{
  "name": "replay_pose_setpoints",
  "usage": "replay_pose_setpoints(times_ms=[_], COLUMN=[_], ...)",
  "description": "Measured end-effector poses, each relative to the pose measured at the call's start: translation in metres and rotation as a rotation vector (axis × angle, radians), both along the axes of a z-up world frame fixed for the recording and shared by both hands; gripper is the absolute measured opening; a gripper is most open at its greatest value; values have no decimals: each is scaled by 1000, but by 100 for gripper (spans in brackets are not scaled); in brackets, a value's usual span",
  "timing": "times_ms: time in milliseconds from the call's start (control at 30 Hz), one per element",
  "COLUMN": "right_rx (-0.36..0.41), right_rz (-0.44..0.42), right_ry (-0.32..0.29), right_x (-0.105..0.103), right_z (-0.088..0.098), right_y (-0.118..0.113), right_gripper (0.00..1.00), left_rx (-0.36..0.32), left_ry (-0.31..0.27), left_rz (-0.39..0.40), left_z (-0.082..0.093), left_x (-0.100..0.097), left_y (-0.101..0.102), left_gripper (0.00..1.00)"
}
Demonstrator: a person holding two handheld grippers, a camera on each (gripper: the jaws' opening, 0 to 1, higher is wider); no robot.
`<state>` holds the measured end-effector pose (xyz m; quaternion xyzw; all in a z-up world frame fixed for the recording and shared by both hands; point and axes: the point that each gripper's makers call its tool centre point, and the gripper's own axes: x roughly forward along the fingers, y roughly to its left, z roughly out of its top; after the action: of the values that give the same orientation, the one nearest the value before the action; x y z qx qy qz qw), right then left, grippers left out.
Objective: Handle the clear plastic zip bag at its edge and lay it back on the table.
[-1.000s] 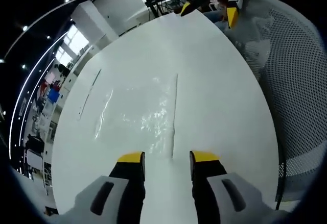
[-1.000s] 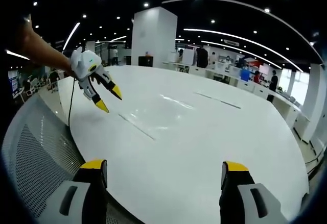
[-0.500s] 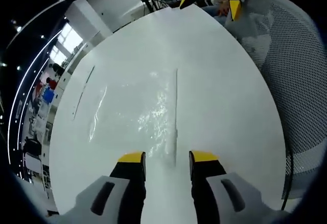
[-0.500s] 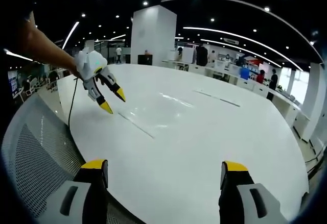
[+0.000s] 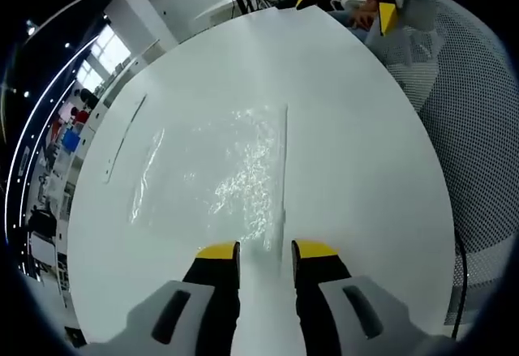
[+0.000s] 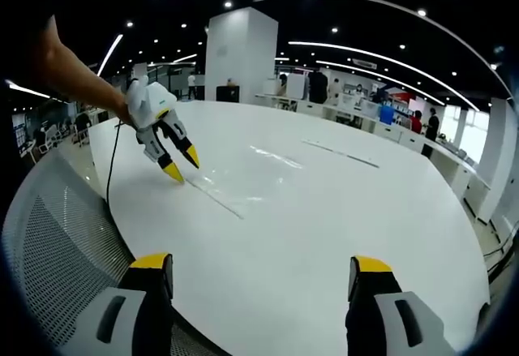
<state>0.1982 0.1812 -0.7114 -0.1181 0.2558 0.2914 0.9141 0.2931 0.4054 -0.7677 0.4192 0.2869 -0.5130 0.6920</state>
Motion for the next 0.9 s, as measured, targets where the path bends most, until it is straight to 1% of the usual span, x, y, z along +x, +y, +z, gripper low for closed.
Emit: replay_pose_setpoints(times_ms=[67,167,300,367,400,433,500,533,767,900], right_rx=[1,1,-1,-1,-3,-4,-4,-4,-8,-9], right_rz=[-2,-4,-4,-4,-5,-5,-8,-9,-6,-3], right_ry=[-1,0,3,4,6,6,5,5,11,13], right_x=[0,0,0,0,-1,-1,0,0,-1,-1], right_z=[0,0,0,0,0,0,-1,0,-1,-1], right_y=[0,-1,0,-1,-1,-1,-2,-2,-1,-1], right_gripper=[89,89,88,87,87,87,87,87,86,86], left_rx=[-12,-8,-21,-38,-46,-66,-68,-71,-106,-115], left_ry=[10,6,17,39,52,88,83,77,105,100], left_rz=[5,2,22,47,57,73,69,67,97,94], left_z=[-2,-2,-4,-5,-6,-8,-9,-9,-11,-10], left_x=[0,1,5,5,5,2,1,1,2,-1], left_y=[-1,-1,-1,-1,-1,-3,-4,-5,-1,-3], left_gripper=[24,21,17,16,13,10,6,5,3,1])
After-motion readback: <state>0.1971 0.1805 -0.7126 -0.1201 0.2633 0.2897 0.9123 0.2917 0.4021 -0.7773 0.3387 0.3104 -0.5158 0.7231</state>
